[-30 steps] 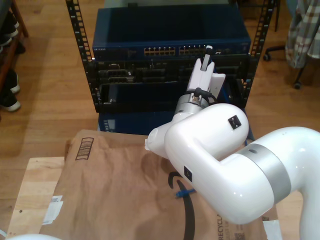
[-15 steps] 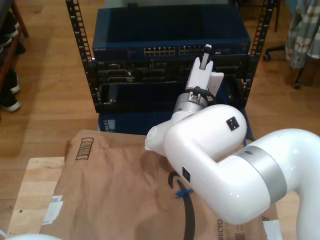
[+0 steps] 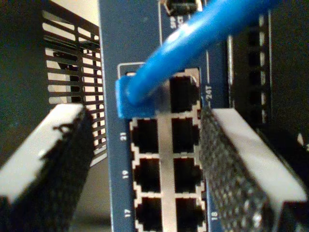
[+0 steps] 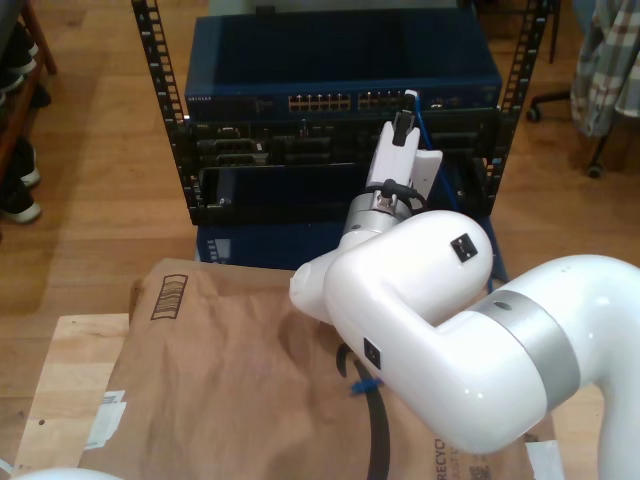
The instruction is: Grab the cable and plug it in
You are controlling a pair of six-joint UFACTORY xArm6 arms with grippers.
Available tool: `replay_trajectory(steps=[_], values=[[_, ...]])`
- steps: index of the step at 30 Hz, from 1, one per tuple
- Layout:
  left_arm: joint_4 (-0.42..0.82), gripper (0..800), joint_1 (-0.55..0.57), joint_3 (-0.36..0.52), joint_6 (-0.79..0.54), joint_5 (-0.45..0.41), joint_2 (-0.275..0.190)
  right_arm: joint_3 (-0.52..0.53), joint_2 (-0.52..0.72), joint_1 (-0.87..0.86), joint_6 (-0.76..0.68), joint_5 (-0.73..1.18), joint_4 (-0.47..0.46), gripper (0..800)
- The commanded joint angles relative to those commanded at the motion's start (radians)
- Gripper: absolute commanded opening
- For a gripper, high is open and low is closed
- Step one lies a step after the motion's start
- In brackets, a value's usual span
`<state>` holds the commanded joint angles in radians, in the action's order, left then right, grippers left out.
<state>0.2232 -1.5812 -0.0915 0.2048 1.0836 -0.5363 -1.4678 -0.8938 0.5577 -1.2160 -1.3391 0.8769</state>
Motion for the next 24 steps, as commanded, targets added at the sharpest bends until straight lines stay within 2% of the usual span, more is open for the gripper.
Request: replay_trajectory(steps=[5,9,13,19,20,24], values=[[0.0,799,0.0,0.0,0.0,0.0,0.0,0.129,0.087,0.018,0.0,0.002,0.0,376],[0.0,799,0.0,0.0,0.0,0.0,0.0,0.265,0.209,0.028,0.0,0.018,-0.006,427],[0.0,799,0.0,0.0,0.0,0.0,0.0,0.379,0.313,0.026,0.002,0.068,-0.014,434],[0.0,799,0.0,0.0,0.0,0.0,0.0,0.569,0.483,0.0,0.002,0.169,-0.186,440],[0.0,799,0.0,0.0,0.0,0.0,0.0,0.603,0.52,-0.021,0.002,0.21,-0.213,495],[0.0,799,0.0,0.0,0.0,0.0,0.0,0.743,0.694,-0.144,0.034,0.411,-0.422,586]])
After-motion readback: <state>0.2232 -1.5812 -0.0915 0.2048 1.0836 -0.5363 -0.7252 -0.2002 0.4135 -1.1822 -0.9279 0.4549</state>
